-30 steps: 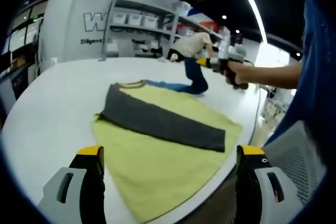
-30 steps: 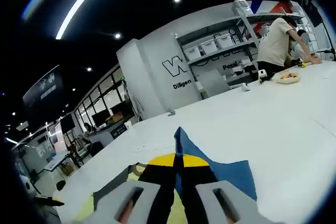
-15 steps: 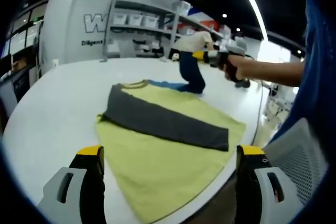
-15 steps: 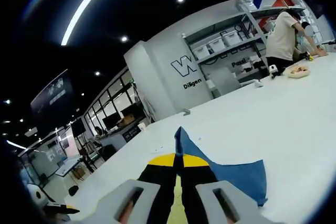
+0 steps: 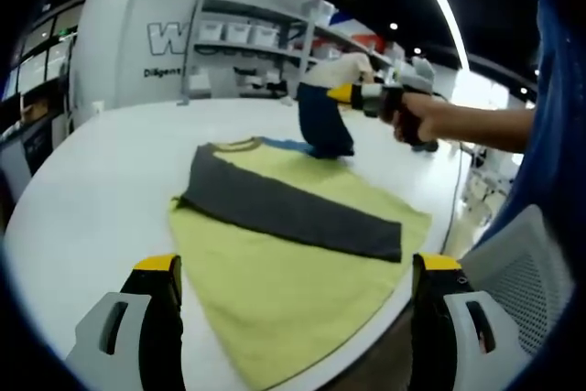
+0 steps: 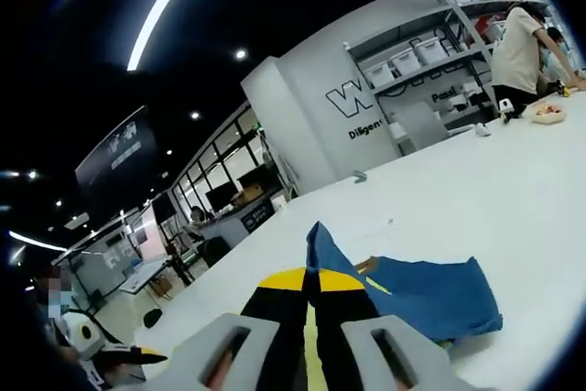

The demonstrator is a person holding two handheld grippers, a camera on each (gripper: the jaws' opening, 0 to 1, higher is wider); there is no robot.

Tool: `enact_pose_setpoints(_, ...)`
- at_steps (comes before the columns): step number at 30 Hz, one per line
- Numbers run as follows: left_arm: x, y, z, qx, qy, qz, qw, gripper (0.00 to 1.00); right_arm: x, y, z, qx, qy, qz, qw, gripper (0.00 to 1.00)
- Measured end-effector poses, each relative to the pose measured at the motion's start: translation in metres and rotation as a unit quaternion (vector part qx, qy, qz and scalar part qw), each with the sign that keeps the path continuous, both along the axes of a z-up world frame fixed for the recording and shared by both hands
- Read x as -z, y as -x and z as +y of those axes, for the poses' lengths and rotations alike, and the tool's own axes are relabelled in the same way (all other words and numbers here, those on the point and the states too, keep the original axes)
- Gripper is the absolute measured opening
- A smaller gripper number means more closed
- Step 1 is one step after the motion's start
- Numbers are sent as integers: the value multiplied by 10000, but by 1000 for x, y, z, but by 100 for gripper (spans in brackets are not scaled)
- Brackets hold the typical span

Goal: Fold the garment on the visible template until the final outline fits inside the template.

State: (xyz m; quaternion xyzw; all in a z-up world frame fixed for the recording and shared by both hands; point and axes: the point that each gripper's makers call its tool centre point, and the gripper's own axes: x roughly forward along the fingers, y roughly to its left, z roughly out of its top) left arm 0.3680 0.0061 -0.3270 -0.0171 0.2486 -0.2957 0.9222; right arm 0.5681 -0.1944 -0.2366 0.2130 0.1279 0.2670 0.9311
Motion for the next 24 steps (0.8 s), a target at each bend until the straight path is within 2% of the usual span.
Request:
enact_pose_setpoints(7,2,-4,8,-221,-63,45,9997,99,0,18,26,-357,45,34,9993,0)
enact_pose_setpoints(18,1,-3,5,-151,-113,33,9998,99,12,52,71,-1001,87,146,9948,0)
enact_pose_setpoints(24,0,-3,4,-149,-85,16,9999,99,18,65,88,-1321,47,197,9910,0)
